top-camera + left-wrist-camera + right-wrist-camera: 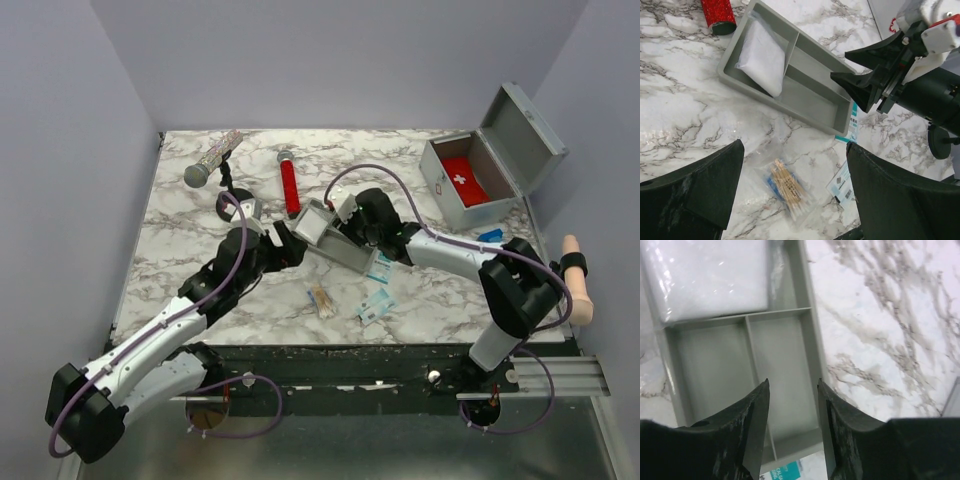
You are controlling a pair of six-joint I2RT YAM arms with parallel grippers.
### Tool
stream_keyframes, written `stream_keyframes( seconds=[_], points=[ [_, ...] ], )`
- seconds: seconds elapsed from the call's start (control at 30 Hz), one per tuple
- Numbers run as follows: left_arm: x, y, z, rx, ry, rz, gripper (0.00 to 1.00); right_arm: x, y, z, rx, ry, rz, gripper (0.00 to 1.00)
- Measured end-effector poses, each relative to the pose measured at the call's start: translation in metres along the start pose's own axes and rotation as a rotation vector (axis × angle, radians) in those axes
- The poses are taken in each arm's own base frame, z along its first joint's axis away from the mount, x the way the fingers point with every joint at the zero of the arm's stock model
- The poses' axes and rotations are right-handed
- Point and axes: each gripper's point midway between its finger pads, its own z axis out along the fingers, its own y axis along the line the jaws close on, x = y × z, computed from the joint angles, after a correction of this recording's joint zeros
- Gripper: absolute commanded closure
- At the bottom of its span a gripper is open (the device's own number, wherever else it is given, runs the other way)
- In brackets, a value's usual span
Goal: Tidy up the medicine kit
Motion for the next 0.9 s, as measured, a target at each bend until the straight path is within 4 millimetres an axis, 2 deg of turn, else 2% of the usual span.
stream_keyframes(
  seconds=[0.13,0.2,0.33,0.47,0.53,0.6,0.7,0.9],
  points=[
    [-0.009,-0.003,0.005,-0.018,-0.016,0.006,0.13,-0.015,-0.025,-0.012,0.121,-0.03,0.069,0.5],
    [-0.011,-0.002,0.01,-0.038,-0.016,0.019,0.19,-0.026,-0.04,-0.021,0.191,-0.049,0.124,0.56],
    [-0.009,0.004,0.032,-0.102,0.016,0.048,0.41,-0.054,-0.063,-0.058,0.282,-0.139,0.283,0.7],
    [-0.005,0.011,0.052,-0.156,0.039,0.071,0.59,-0.078,-0.072,-0.102,0.304,-0.268,0.433,0.74],
    [-0.002,0.014,0.062,-0.177,0.046,0.077,0.63,-0.078,-0.069,-0.116,0.295,-0.302,0.485,0.75],
    [0.001,0.017,0.072,-0.198,0.058,0.083,0.65,-0.071,-0.062,-0.122,0.274,-0.311,0.529,0.75],
    [-0.003,0.013,0.086,-0.201,0.052,0.086,0.69,-0.055,-0.045,-0.117,0.229,-0.281,0.57,0.76],
    [0.009,0.021,0.127,-0.251,0.096,0.097,0.77,-0.025,-0.009,-0.11,0.117,-0.198,0.646,0.75]
  ],
)
